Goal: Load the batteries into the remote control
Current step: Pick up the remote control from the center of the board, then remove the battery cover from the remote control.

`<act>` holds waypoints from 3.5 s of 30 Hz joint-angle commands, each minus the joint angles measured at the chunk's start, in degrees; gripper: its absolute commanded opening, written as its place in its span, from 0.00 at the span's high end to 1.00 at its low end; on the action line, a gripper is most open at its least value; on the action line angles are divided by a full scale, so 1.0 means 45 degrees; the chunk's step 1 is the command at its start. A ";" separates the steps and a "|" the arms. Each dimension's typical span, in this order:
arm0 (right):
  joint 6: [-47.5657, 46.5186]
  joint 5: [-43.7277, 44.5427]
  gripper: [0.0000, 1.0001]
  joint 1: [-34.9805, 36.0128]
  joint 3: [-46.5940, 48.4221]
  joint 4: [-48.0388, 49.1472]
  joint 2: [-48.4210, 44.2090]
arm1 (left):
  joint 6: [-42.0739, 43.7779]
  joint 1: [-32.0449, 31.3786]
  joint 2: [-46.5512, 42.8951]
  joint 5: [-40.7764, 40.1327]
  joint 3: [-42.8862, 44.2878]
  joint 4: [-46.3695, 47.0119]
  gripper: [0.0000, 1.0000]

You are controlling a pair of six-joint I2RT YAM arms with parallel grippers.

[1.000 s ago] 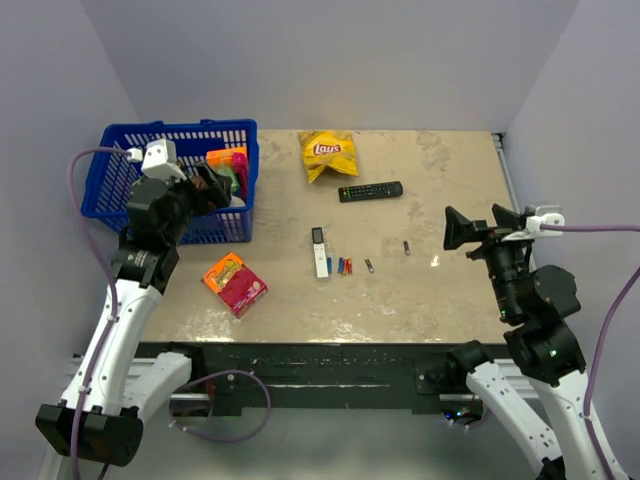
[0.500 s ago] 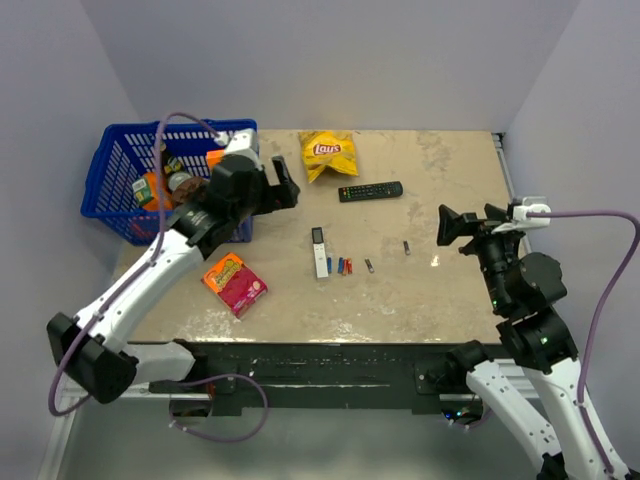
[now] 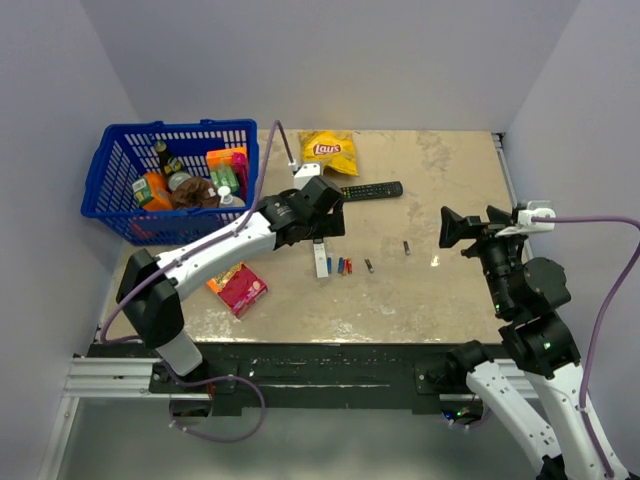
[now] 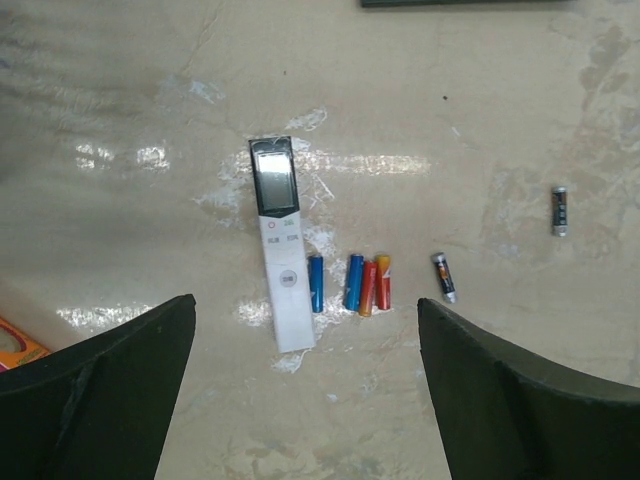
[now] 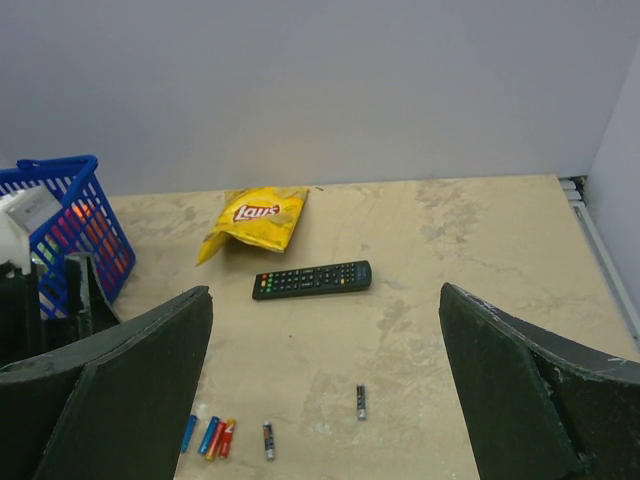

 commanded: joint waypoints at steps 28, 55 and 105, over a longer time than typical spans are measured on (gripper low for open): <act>-0.0042 -0.0212 0.02 0.0053 -0.0125 -0.0143 0.0014 | -0.0703 0.1250 0.4845 -0.0168 0.1222 0.1196 0.35; 0.0017 -0.0485 0.02 0.0034 -0.0242 -0.0085 0.0014 | -0.0430 0.1250 0.4807 0.0399 0.0619 0.1469 0.74; 0.7614 -1.3962 0.15 0.2278 -0.2547 1.2569 0.6595 | -0.0683 0.2187 -0.6405 1.1766 -0.7234 1.8813 0.94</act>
